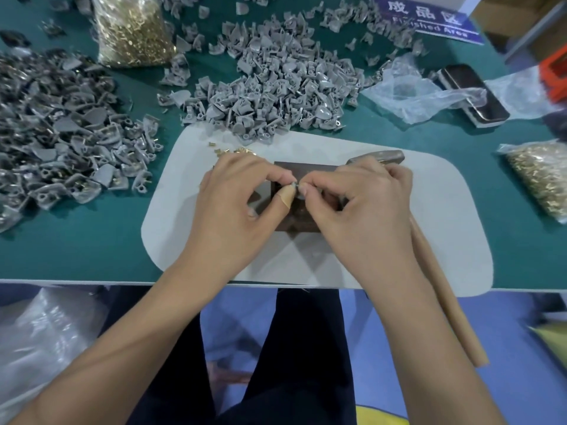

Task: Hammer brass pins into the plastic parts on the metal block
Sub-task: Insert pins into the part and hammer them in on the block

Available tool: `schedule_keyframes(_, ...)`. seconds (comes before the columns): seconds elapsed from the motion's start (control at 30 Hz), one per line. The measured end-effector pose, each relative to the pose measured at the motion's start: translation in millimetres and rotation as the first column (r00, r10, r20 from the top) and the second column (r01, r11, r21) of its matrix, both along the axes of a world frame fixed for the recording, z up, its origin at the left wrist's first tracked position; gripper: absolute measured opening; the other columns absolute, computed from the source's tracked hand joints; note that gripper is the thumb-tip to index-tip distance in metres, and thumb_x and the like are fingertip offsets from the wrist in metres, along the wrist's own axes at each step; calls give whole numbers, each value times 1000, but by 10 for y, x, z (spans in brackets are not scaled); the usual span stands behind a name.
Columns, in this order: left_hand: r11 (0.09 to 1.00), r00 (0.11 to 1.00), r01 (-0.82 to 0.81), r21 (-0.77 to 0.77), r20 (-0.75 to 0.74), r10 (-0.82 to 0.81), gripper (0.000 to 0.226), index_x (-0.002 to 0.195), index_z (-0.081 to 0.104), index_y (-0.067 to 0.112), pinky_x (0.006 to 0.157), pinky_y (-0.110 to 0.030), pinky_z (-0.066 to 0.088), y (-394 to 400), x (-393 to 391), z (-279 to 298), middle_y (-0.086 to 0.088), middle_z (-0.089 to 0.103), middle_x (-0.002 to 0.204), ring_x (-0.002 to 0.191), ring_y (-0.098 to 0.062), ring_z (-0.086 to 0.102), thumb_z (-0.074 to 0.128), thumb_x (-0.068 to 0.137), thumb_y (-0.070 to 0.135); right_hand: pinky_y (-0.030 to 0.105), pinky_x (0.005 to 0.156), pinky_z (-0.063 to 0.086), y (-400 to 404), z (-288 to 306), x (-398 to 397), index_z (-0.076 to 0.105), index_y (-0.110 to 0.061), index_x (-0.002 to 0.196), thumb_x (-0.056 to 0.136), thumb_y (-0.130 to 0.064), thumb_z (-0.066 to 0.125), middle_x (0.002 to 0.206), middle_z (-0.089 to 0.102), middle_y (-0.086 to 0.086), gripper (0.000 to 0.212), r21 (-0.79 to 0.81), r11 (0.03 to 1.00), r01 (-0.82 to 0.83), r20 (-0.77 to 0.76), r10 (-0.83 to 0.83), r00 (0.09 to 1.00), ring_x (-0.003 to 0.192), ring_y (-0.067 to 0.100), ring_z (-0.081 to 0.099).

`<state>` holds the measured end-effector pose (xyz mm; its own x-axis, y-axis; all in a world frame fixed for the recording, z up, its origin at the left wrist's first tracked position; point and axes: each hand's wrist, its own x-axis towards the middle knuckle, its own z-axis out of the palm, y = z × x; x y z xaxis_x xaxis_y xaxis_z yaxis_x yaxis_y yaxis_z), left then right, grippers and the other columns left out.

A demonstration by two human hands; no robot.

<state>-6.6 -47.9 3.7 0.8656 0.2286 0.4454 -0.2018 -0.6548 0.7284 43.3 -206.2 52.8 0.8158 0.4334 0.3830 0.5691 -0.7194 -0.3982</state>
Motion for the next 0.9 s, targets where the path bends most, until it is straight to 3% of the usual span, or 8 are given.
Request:
schedule_keyframes(0.27, 1000, 1000, 3, -24, 14, -3, 9, 96, 74, 19, 92, -49, 45, -2, -2, -15, 11, 69, 98, 104, -22, 58, 70, 91, 25, 46, 88, 35, -24, 22, 49, 73, -34, 81, 90, -40, 65, 55, 47, -11, 13, -35, 999, -3, -78, 1, 997, 78, 15, 53)
schedule_keyframes(0.47, 1000, 1000, 6, -26, 14, -6, 6, 96, 73, 23, 94, -51, 43, 8, -1, -13, 14, 70, 101, 105, -23, 61, 70, 92, 27, 53, 87, 39, -36, -45, 18, 77, -37, 87, 91, -34, 71, 63, 52, -13, 8, 53, 998, -30, -48, 33, 998, 77, 17, 55)
schedule_keyframes(0.57, 999, 1000, 0, -39, 8, 0, 4, 96, 73, 24, 95, -52, 42, 13, -7, -32, 14, 71, 102, 106, -23, 61, 72, 92, 25, 55, 84, 46, -113, -64, 34, 80, -33, 97, 89, -31, 74, 68, 59, -14, 10, 192, 979, -64, -86, 81, 993, 76, 19, 58)
schedule_keyframes(0.7, 999, 1000, 1, -49, 9, 0, 4, 96, 73, 26, 95, -53, 43, 6, -23, -50, 15, 70, 102, 107, -22, 61, 73, 91, 26, 47, 88, 50, -443, -78, 61, 78, -25, 111, 94, -34, 68, 94, 69, -4, 22, 295, 946, 135, -98, -111, 989, 93, 18, 60)
schedule_keyframes(0.8, 998, 1000, 4, -65, 7, -4, 9, 97, 73, 28, 94, -52, 44, 4, -33, -51, 18, 69, 104, 109, -18, 59, 69, 92, 33, 49, 97, 45, -783, -164, 103, 68, -21, 130, 97, -36, 65, 115, 61, 11, 37, 27, 901, 433, -147, -425, 893, 110, 32, 53)
schedule_keyframes(0.9, 998, 1000, 14, -64, 2, -14, 15, 100, 72, 30, 93, -51, 45, 6, -22, -33, 20, 67, 104, 109, -16, 58, 66, 92, 40, 46, 89, 45, -883, -235, 68, 62, -18, 134, 98, -39, 62, 116, 58, 11, 41, -199, 869, 453, -218, -490, 844, 110, 34, 51)
